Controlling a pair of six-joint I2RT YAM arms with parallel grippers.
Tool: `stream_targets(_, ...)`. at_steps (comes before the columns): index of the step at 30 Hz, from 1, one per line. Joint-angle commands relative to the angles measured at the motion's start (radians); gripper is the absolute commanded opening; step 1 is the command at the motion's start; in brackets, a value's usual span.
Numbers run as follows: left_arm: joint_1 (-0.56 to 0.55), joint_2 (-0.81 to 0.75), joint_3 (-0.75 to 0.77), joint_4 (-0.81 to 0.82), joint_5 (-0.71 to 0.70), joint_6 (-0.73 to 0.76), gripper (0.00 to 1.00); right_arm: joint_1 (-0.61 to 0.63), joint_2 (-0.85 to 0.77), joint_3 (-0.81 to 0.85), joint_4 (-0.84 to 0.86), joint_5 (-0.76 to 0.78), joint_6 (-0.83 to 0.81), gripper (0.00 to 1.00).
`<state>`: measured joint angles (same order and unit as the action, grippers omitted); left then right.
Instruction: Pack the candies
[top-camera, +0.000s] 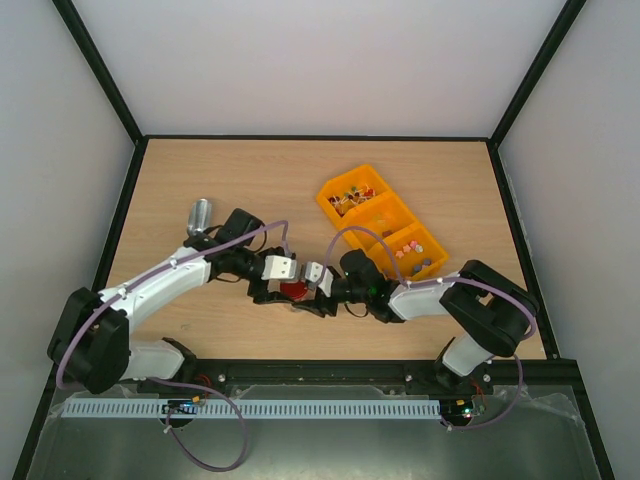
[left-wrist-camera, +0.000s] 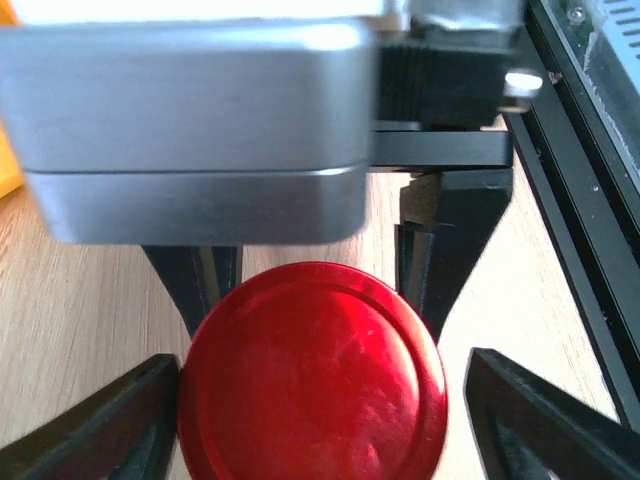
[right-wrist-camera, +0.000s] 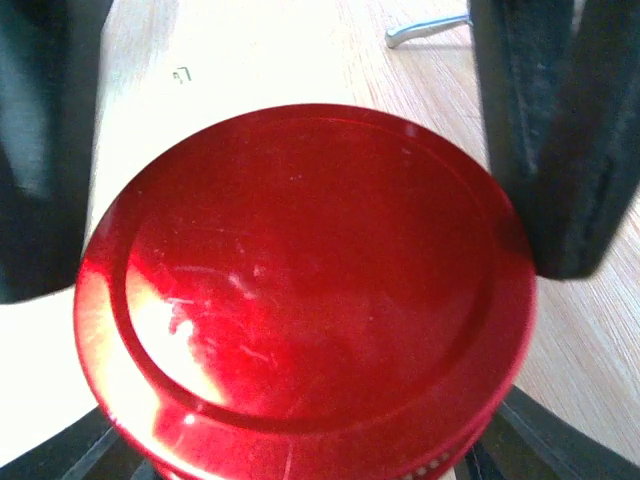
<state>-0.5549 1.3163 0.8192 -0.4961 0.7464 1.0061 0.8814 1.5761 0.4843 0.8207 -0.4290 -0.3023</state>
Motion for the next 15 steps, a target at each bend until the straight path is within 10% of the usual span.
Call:
stream_targets(1, 0.006, -0.047, -0.018, 0.038, -0.004, -0.153, 0.84, -0.009, -0.011, 0.005, -0.026, 0.035, 0.051, 0.46)
stream_targets(15, -0.088, -0.159, -0.169, 0.372, -0.32, -0.799, 0.86, 0.006, 0.018, 0.013, 0.029, 0.223, 0.157, 0.46)
